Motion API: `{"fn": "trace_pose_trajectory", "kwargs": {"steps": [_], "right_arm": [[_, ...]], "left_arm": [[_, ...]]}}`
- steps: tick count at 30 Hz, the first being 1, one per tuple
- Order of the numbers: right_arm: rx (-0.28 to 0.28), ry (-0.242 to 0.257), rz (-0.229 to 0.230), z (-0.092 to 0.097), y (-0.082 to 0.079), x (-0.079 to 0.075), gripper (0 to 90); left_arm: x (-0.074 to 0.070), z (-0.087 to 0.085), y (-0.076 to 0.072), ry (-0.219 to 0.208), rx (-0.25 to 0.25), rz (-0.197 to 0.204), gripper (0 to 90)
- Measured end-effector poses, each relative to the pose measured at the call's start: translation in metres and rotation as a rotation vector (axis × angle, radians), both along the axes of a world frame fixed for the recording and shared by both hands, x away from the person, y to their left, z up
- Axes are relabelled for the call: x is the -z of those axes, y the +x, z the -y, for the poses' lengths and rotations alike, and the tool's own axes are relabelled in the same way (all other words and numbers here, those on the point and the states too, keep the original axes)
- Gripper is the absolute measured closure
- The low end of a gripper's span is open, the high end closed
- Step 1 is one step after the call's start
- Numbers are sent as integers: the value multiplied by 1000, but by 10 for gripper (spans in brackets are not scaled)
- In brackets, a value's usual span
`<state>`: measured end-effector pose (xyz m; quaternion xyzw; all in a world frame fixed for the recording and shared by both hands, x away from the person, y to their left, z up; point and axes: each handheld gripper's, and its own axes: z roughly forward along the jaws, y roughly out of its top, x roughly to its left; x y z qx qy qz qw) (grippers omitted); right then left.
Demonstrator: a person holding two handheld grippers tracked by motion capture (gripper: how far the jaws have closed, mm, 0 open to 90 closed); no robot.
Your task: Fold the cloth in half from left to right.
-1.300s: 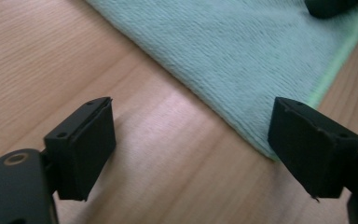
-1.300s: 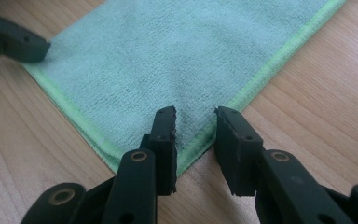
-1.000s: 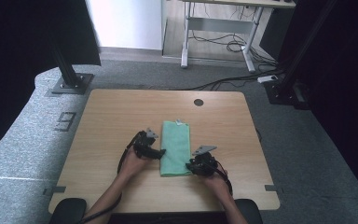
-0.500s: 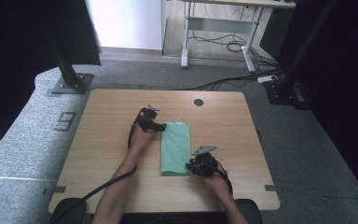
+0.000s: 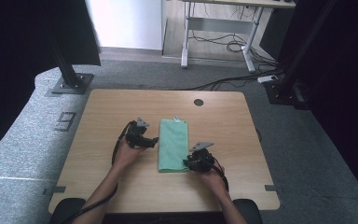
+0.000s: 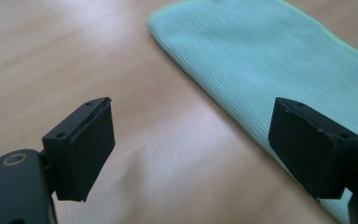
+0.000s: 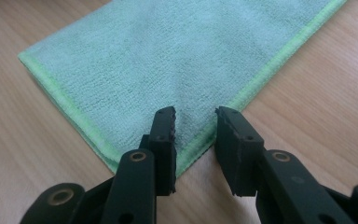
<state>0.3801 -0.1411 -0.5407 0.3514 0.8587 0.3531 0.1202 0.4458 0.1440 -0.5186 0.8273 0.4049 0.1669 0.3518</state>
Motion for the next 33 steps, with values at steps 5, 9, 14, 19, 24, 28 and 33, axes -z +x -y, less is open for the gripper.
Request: {"fn": "trace_pose_trajectory", "kwargs": {"steps": [5, 9, 14, 19, 24, 28, 33], "right_arm": [[8, 23, 10, 2, 1, -3, 460], [7, 16, 52, 19, -5, -10, 288], [61, -13, 50, 47, -13, -3, 133], [86, -31, 54, 56, -16, 6, 79], [113, -3, 46, 59, -16, 16, 0], [119, -1, 47, 59, -16, 16, 0], [115, -1, 48, 60, -16, 16, 0]], "left_arm": [[4, -11, -42, -37, 29, -19, 145], [14, -14, -80, -14, 65, -37, 121], [29, -16, -107, 59, 74, -29, 69], [30, -17, -106, 73, 62, -19, 23], [31, -19, -102, 51, 67, -56, 19], [31, -20, -101, 56, 58, -61, 0], [31, -20, -101, 55, 49, -61, 0]]}}
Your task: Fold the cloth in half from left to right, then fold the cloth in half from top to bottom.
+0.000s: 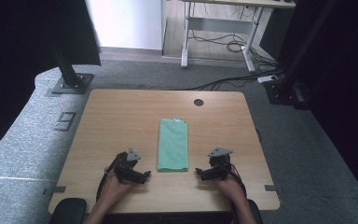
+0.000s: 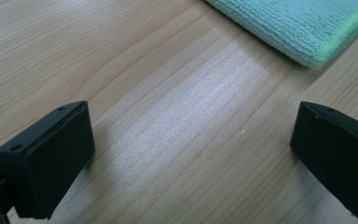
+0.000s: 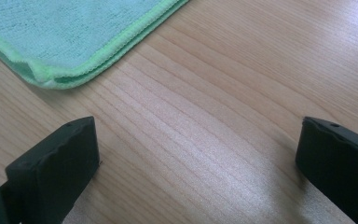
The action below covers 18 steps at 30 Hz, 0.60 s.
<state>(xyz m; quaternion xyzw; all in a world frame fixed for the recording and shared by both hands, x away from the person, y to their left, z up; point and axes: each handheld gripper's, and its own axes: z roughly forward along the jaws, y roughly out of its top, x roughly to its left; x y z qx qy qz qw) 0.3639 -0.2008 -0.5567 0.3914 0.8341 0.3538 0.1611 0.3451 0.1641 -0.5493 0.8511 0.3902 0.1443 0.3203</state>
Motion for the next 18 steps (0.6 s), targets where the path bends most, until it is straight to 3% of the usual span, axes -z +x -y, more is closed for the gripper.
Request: {"fn": "trace_pose_trajectory", "kwargs": {"steps": [18], "right_arm": [[0, 0, 0, 0, 0, 0, 0]], "left_arm": [[0, 0, 0, -1, -6, 0, 0]]}}
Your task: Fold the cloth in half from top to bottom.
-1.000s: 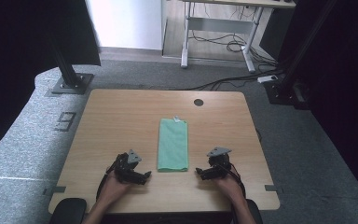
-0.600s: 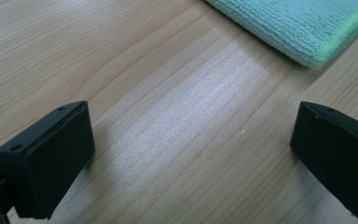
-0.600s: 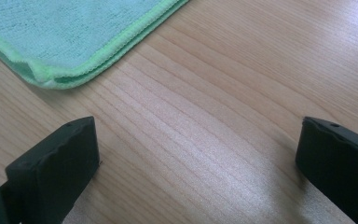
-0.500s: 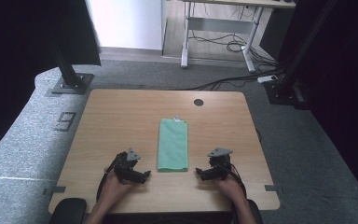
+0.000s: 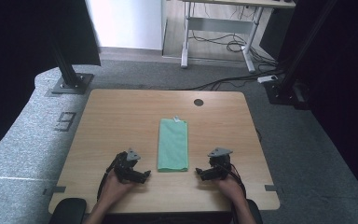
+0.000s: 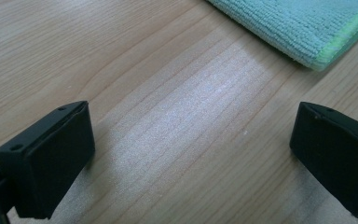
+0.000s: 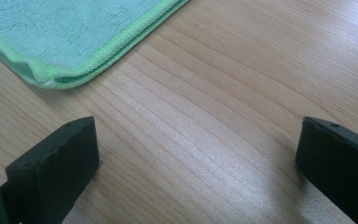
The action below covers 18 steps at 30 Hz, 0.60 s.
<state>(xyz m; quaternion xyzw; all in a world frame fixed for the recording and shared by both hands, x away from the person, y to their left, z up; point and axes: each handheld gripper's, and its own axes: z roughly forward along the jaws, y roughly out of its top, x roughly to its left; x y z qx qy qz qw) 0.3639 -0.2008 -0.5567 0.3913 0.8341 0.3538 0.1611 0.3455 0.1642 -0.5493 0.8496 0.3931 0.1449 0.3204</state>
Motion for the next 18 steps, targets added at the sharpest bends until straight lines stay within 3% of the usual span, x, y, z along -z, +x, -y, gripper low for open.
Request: {"fn": "trace_pose_trajectory", "kwargs": {"steps": [11, 16, 18], "right_arm": [[0, 0, -1, 1, 0, 0, 0], [13, 16, -14, 2, 1, -3, 25], [16, 16, -9, 2, 1, -6, 26]], "left_arm": [[0, -1, 1, 1, -18, -1, 0], [-5, 3, 6, -52, -11, -12, 0], [-8, 6, 10, -42, -10, 7, 0]]}}
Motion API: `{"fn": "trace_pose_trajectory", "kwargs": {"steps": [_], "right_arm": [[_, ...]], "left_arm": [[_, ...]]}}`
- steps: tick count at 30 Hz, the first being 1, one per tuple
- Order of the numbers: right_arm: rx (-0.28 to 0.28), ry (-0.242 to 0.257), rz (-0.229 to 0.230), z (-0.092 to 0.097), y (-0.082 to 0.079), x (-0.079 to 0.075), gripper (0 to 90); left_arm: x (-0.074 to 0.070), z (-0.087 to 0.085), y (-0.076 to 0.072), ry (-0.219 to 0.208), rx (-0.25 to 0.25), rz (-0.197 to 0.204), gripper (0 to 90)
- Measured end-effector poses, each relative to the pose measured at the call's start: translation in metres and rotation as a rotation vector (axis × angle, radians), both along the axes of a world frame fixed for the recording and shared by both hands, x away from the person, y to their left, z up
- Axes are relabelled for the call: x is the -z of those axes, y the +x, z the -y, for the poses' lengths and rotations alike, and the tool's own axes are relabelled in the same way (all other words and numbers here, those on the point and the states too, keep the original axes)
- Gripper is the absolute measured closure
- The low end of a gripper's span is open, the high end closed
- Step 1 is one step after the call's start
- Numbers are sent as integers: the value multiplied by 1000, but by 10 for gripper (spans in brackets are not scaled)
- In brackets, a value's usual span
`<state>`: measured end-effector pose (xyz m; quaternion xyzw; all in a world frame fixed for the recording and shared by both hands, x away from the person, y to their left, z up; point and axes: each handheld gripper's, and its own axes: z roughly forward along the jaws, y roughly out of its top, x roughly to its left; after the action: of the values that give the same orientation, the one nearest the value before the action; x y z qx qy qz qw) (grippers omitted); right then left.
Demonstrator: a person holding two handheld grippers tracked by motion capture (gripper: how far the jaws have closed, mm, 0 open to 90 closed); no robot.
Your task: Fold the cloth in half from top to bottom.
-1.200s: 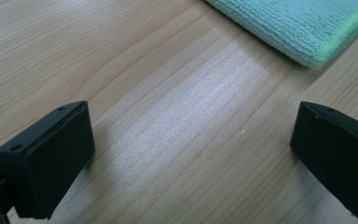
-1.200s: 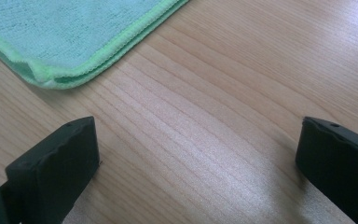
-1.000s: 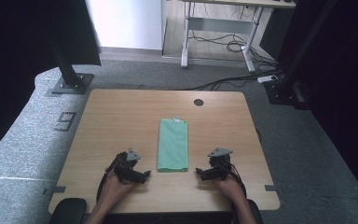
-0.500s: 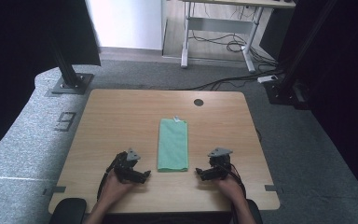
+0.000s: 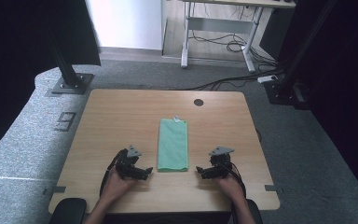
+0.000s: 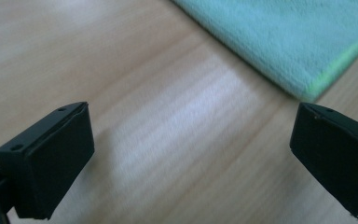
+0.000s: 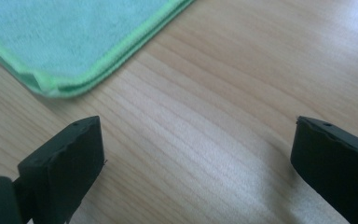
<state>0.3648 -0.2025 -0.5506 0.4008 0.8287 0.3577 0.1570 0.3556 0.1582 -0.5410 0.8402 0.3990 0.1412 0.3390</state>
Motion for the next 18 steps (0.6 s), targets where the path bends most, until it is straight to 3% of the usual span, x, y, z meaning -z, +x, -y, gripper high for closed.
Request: {"fn": "trace_pose_trajectory", "kwargs": {"steps": [5, 11, 15, 18], "right_arm": [[7, 33, 3, -7, 4, -9, 26], [-19, 46, 34, -29, 14, -21, 29], [-36, 7, 33, -45, 26, -18, 35], [-29, -29, 27, -53, 33, -12, 58]], "left_arm": [[-8, 6, 17, -33, -20, 18, 0], [-7, 22, 40, -54, -18, 8, 0], [-1, 31, 48, -32, -13, 3, 0], [4, 36, 49, 16, -16, 10, 0]]}}
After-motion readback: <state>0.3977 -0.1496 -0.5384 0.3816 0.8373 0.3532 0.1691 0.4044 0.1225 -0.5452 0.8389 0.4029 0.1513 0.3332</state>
